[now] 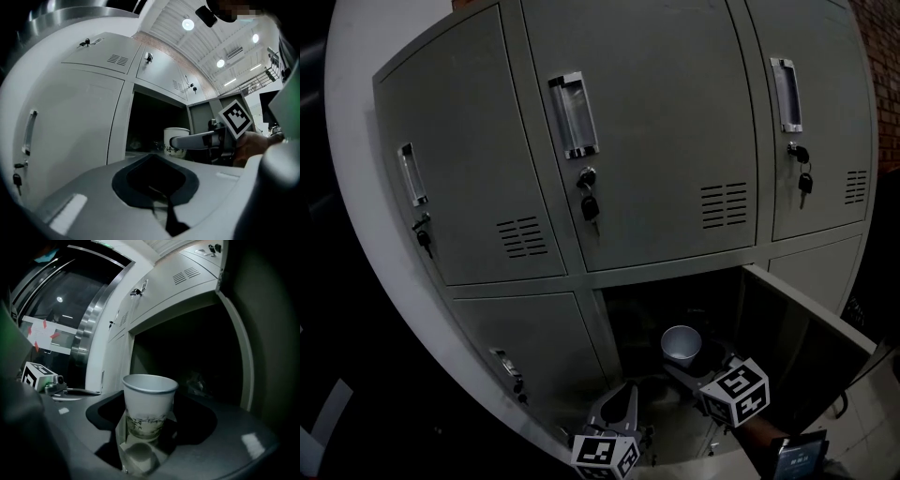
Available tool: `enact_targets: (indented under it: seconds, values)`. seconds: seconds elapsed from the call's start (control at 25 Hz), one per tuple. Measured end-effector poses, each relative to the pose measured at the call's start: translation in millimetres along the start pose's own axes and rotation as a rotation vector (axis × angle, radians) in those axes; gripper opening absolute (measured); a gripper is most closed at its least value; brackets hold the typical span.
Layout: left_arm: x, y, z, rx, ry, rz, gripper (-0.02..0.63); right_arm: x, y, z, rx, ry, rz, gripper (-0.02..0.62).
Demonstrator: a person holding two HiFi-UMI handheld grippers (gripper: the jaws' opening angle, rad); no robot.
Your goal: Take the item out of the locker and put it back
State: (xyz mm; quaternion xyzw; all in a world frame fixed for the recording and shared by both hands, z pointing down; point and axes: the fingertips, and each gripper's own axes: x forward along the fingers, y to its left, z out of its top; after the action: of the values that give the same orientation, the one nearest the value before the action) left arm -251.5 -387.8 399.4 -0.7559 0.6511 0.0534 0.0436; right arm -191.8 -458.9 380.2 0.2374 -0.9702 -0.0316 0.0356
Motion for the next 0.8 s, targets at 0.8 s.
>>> enact_targets:
  seconds: [0.8]
  values:
    - [33, 22, 14, -0.003, -0.074, -0.115, -0.005, 80, -55, 9, -0.016, 0.07, -0.091, 0.313]
